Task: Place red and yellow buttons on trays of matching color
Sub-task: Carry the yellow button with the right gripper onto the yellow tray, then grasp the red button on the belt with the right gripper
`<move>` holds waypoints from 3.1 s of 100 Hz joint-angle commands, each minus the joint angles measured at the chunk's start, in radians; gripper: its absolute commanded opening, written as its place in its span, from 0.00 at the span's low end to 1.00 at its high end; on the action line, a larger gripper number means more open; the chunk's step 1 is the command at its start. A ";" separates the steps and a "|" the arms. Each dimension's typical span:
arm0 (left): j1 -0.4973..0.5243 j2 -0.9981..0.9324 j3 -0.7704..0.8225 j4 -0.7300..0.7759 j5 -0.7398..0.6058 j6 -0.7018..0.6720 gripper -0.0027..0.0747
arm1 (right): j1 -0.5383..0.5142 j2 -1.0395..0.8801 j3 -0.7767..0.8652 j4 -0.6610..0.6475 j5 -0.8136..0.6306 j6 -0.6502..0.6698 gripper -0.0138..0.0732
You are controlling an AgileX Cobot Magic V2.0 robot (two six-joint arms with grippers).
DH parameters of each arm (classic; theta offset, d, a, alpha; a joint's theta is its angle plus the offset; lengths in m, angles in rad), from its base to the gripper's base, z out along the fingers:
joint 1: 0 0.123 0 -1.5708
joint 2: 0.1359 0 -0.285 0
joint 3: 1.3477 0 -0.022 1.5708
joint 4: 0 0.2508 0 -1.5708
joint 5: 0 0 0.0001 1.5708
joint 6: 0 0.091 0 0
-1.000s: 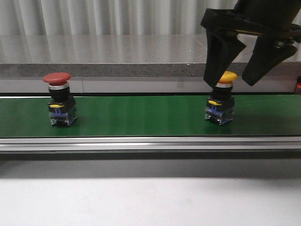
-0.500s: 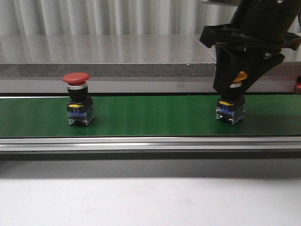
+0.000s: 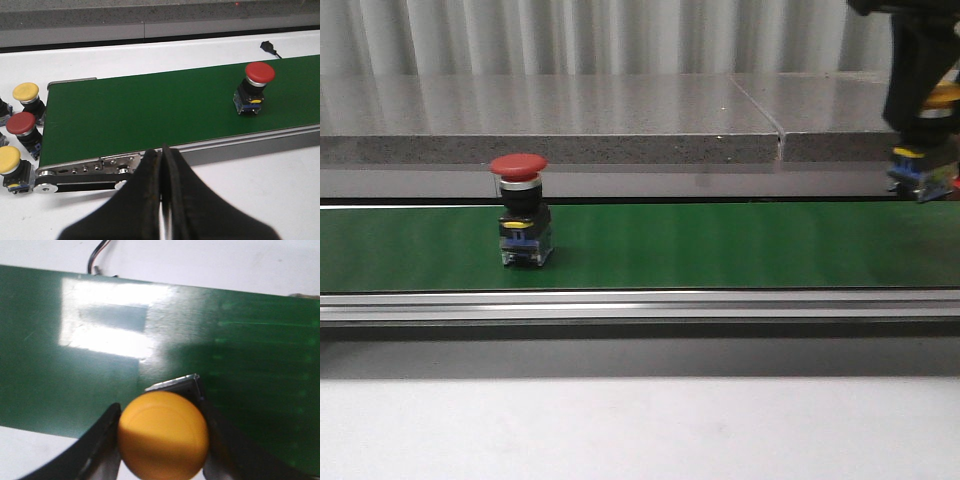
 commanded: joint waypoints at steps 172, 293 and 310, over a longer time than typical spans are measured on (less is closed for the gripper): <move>-0.009 0.007 -0.026 -0.013 -0.074 -0.001 0.01 | -0.695 0.178 0.130 0.128 -0.310 0.024 0.53; -0.009 0.007 -0.026 -0.013 -0.074 -0.001 0.01 | -0.403 -0.294 0.130 0.092 -0.028 -0.086 0.67; -0.009 0.007 -0.026 -0.013 -0.074 -0.001 0.01 | -0.276 -0.294 0.130 0.093 0.004 -0.103 0.72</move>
